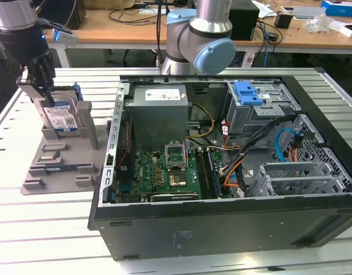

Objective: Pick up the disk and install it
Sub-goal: 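Pick up the disk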

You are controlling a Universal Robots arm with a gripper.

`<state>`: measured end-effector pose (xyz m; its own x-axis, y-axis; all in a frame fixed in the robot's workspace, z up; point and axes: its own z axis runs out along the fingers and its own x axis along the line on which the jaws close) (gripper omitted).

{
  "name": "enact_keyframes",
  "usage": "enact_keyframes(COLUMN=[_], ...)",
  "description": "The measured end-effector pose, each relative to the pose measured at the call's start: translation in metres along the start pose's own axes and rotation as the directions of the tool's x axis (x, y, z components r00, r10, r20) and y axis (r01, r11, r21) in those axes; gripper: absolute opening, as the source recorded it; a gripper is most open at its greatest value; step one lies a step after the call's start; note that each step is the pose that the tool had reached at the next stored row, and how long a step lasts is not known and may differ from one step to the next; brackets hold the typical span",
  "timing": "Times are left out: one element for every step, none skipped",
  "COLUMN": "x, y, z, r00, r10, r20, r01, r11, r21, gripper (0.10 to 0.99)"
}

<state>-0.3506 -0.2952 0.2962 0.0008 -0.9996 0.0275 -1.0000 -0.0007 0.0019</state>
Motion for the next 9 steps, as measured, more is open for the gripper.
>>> enact_keyframes(x=[-0.0003,-0.0005,-0.0007,-0.0011,-0.0013,-0.0016,-0.0018,-0.0020,-0.0023], y=[0.0000,0.0000,0.0000,0.0000,0.0000,0.0000,0.0000,0.0000,0.0000], z=[-0.0019,-0.0043,-0.0061,-0.0082,-0.0096,-0.0118,-0.0132,-0.0143,-0.0157], r00=[1.0000,1.0000,1.0000,1.0000,1.0000,1.0000,1.0000,1.0000,1.0000], r10=[0.000,0.000,0.000,0.000,0.000,0.000,0.000,0.000,0.000], r20=[-0.0004,-0.0007,-0.0009,-0.0009,-0.0010,-0.0011,-0.0011,-0.0011,-0.0011], r01=[0.000,0.000,0.000,0.000,0.000,0.000,0.000,0.000,0.000], r11=[1.0000,1.0000,1.0000,1.0000,1.0000,1.0000,1.0000,1.0000,1.0000], r21=[0.000,0.000,0.000,0.000,0.000,0.000,0.000,0.000,0.000], gripper=[0.365,0.365,0.365,0.365,0.365,0.365,0.365,0.365,0.365])
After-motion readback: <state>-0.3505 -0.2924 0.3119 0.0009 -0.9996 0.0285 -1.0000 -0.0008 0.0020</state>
